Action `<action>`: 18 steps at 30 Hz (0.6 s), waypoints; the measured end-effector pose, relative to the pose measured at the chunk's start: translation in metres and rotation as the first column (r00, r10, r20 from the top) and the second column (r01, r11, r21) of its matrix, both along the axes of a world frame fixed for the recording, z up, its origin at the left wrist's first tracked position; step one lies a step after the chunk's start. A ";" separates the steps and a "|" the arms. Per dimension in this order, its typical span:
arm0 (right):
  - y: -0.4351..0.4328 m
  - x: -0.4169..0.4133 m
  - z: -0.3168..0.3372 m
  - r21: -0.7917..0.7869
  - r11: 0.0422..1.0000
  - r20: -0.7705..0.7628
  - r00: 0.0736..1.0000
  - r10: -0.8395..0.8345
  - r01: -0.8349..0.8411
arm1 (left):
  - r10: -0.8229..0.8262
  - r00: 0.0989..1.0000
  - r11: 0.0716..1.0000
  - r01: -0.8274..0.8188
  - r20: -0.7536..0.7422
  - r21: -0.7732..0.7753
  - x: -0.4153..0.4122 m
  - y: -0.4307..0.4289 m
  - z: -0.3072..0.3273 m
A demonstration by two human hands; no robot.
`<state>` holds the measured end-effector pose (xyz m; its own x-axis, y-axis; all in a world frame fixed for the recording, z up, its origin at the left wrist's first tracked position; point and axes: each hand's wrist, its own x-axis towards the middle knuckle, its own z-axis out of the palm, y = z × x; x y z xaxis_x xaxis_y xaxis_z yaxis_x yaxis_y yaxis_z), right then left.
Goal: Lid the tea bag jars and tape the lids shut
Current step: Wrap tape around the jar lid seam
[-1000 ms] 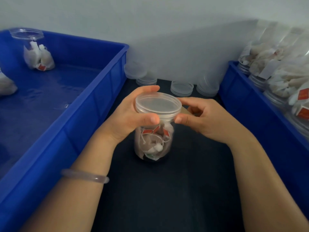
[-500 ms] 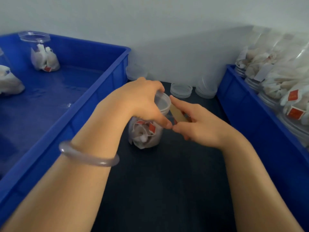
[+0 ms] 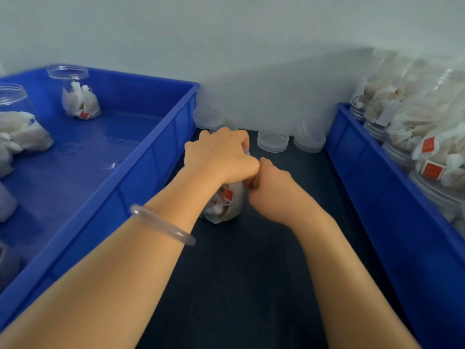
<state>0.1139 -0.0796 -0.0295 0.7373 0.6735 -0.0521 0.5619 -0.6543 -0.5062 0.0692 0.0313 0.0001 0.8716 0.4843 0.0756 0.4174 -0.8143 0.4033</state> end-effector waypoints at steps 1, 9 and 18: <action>0.001 -0.003 0.000 -0.015 1.000 0.057 0.998 -0.012 0.013 | 0.021 1.000 1.000 -0.021 0.017 -0.015 0.002 0.000 0.000; -0.006 -0.018 0.012 -0.118 0.989 0.200 0.978 -0.063 0.088 | 0.098 0.995 0.993 -0.096 0.017 -0.073 0.015 0.004 0.001; -0.017 -0.033 0.007 -0.193 0.981 0.202 0.977 0.070 -0.030 | 0.171 0.985 0.985 -0.170 0.004 -0.020 0.022 0.014 0.007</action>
<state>0.0809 -0.0967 -0.0225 0.7110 0.7025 -0.0312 0.6756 -0.6947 -0.2468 0.0917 0.0454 0.0072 0.7757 0.6272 0.0696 0.5471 -0.7234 0.4212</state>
